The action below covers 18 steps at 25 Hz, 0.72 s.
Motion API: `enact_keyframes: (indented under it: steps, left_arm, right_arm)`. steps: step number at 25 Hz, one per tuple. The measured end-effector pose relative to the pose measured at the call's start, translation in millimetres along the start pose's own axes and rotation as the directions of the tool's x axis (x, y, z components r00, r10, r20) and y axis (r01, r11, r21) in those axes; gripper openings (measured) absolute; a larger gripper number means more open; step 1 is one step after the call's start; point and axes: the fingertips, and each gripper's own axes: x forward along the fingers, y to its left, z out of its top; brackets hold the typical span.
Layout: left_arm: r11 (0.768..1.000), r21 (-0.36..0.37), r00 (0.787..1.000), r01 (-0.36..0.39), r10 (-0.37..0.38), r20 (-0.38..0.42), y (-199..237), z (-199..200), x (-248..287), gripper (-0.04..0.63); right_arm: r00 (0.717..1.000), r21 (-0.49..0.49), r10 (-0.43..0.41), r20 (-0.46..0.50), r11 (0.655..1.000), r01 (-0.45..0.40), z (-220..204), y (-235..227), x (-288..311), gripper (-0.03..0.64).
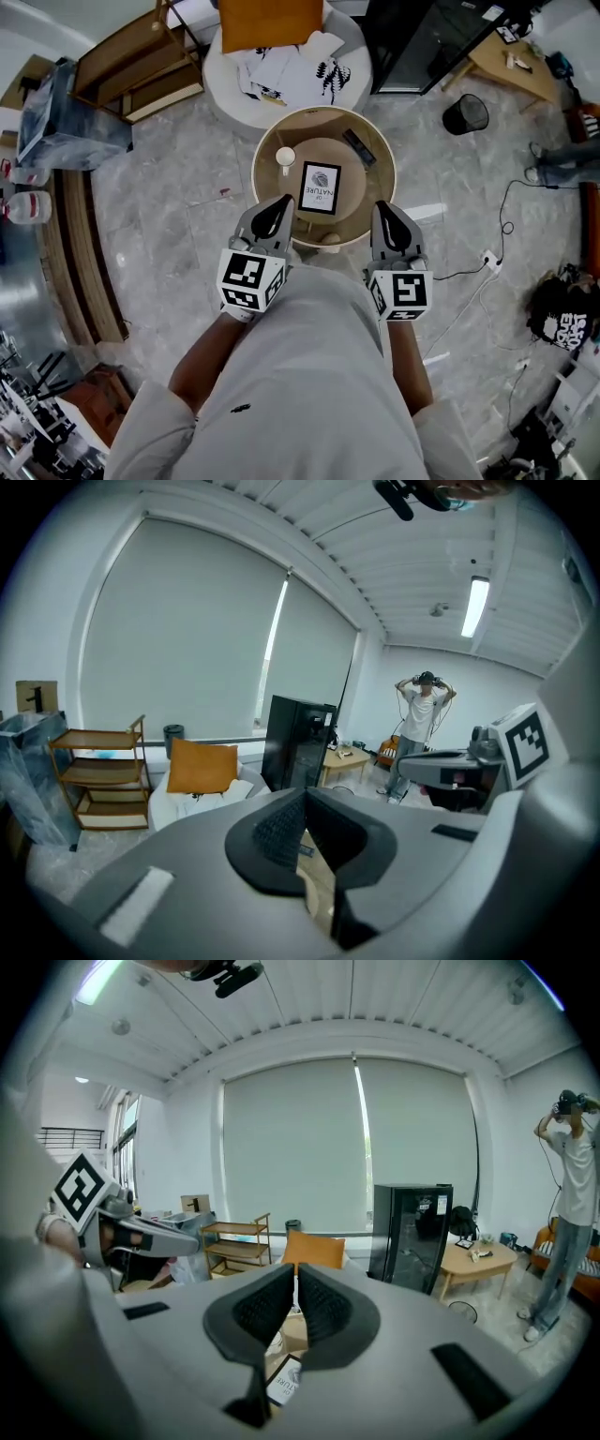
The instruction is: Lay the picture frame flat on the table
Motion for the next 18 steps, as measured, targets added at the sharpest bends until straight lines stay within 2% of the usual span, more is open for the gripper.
enact_keyframes:
  steps: [9, 18]
  left_arm:
    - [1.000, 0.008, 0.999, 0.022, -0.023, 0.027, -16, 3, -8, 0.003]
    - [0.999, 0.011, 0.998, 0.031, -0.032, 0.048, -26, 11, -12, 0.003]
  right_arm:
    - [0.998, -0.024, 0.006, 0.060, 1.000, -0.004, 18, 5, -15, 0.006]
    - [0.998, -0.041, -0.006, 0.064, 0.999, 0.009, 18, 5, -24, 0.006]
